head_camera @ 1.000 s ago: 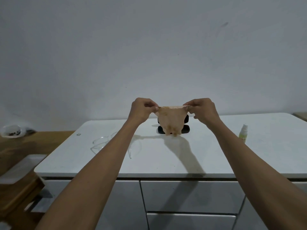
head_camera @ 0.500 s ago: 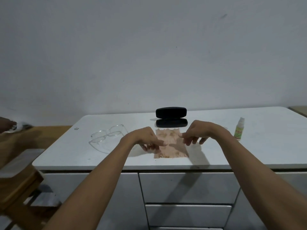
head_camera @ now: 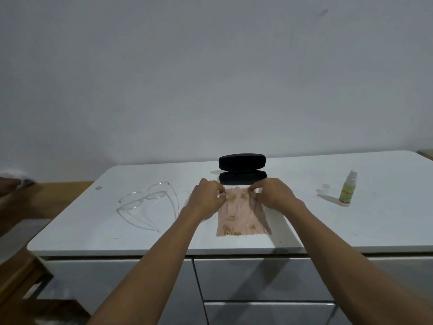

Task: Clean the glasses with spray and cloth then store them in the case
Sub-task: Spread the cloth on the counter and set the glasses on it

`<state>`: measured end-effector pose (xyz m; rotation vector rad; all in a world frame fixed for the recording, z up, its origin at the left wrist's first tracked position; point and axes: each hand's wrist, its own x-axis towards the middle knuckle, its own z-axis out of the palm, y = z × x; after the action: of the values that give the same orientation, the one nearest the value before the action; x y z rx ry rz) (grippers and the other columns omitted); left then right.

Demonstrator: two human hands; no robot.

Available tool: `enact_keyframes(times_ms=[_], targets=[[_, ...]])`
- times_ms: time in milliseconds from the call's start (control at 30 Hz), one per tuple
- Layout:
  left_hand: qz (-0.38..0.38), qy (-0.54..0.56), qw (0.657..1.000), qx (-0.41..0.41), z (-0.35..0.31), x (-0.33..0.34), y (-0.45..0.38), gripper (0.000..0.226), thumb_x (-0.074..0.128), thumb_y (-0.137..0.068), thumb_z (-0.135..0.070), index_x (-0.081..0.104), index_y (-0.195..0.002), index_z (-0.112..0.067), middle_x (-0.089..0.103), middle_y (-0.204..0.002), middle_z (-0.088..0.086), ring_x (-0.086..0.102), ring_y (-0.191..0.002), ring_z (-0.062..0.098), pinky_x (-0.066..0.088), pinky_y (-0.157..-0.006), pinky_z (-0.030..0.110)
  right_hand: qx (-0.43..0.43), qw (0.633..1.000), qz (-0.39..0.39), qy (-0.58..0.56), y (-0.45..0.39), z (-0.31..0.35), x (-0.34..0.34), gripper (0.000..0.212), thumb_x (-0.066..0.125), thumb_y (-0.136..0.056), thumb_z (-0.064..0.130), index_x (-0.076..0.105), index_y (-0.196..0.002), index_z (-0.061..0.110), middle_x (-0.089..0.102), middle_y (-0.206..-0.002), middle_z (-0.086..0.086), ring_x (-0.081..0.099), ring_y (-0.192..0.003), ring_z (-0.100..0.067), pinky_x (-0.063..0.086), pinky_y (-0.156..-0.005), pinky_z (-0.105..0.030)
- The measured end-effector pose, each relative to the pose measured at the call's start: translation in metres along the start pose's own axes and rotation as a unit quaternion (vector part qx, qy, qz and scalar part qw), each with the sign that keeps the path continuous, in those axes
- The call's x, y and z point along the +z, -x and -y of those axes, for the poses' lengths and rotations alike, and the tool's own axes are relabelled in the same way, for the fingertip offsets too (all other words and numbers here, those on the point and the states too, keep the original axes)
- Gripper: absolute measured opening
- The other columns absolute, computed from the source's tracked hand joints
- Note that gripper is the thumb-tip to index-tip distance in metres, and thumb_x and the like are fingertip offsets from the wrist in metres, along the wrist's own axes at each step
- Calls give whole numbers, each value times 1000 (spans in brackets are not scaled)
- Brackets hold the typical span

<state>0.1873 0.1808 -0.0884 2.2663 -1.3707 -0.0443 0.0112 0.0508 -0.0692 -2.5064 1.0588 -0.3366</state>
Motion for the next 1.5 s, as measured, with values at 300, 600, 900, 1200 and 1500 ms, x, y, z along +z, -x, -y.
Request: enact_keyframes(times_ms=[300,600,900,1200,1500], targets=[[25,-26,998,52,2,-10,7,51,53,-77,-64,73,-103,-25,72,-105,-1,63,-100,22,55,-82,40,-8,996,46,-76,4,-4,-14,45,75,-83,24,70,-127,31,66,-127,-3,62,-114,-21,45,-87,-27],[105,-107,984,93,-5,-26,29,75,56,-82,-76,51,-144,-34,64,-117,2,47,-129,23,42,-101,42,-29,982,184,25,19,-5,-31,61,85,-69,37,67,-126,46,54,-144,3,52,-127,-22,41,-94,-32],[4,-92,991,101,13,-59,45,65,60,-86,-67,65,-130,-20,64,-136,-1,49,-131,22,42,-105,40,-98,988,113,-43,24,44,-19,51,79,-81,24,67,-130,30,63,-134,1,58,-124,-20,46,-94,-32],[-107,-91,989,38,80,-118,99,33,66,-90,-47,75,-109,-22,72,-117,-2,55,-120,20,45,-99,37,-186,973,128,-41,11,145,25,41,77,-88,19,69,-127,28,68,-124,-3,63,-102,-16,49,-87,-28],[-69,-155,986,-11,114,-146,135,46,60,-75,-1,76,-111,-24,71,-114,4,54,-114,27,48,-92,38,-216,974,72,-4,5,169,56,43,56,-87,-5,78,-111,24,74,-102,-1,67,-94,-18,50,-80,-26]])
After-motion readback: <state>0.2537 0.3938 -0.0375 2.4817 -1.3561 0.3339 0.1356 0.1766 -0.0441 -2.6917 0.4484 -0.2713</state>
